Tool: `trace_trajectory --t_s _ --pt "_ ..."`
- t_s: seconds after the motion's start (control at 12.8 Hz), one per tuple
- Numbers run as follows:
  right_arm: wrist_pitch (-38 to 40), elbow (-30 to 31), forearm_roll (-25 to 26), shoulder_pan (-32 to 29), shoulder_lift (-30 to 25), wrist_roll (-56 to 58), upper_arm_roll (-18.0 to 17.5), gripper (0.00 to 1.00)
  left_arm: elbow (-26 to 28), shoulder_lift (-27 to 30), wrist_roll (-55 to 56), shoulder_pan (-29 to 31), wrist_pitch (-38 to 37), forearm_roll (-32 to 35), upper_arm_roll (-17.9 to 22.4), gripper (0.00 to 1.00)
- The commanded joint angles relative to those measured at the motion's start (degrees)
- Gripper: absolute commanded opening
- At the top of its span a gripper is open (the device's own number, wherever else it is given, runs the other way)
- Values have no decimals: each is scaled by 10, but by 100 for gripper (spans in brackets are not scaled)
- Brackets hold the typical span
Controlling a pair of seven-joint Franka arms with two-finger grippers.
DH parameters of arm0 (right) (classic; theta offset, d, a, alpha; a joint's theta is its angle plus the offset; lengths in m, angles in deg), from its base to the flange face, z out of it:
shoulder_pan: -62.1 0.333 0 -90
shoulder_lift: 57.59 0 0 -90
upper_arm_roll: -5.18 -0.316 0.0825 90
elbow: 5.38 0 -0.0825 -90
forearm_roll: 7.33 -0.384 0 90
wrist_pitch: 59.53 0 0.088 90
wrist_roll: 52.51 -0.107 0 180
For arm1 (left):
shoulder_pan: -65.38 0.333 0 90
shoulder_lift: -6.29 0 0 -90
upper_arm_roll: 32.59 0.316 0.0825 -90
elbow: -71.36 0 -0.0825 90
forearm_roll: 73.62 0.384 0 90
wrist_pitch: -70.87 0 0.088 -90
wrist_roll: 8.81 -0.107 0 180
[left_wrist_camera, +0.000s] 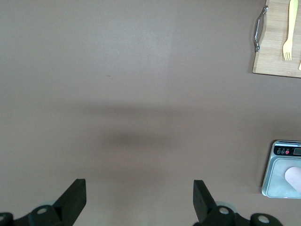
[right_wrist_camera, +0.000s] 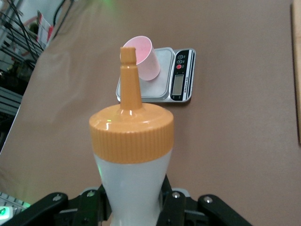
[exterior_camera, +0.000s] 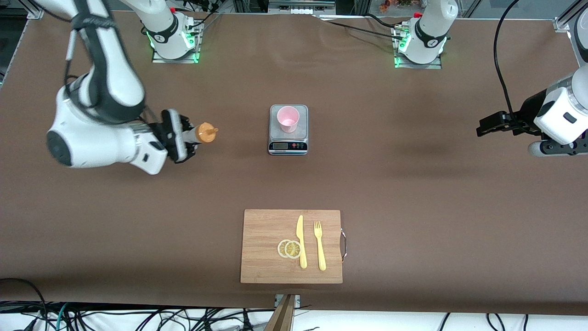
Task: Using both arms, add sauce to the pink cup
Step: 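Lift the sauce bottle and carry it over the pink cup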
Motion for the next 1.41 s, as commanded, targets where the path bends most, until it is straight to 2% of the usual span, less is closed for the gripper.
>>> trace_trajectory --t_s 0.0,0.16,0.23,0.63,0.94,1.09,1.33 --pt "-33 16 76 67 -14 -94 6 18 -10 -2 -15 6 -5 7 -4 100" --pt "-55 21 168 143 -15 -178 5 18 -10 -2 -15 5 -5 7 -4 100" --pt "-59 24 196 174 -15 -212 5 20 -10 -2 -15 5 -5 7 -4 100" --pt "-59 35 294 263 10 -336 5 21 -10 -2 -15 5 -5 7 -4 100" --pt "-57 31 345 311 33 -436 5 21 -10 -2 -15 6 -5 7 -4 100" --pt "-55 32 396 345 41 -494 6 21 -10 -2 -15 6 -5 7 -4 100" --pt "-53 29 441 368 54 -556 6 21 -10 -2 -15 6 -5 7 -4 100"
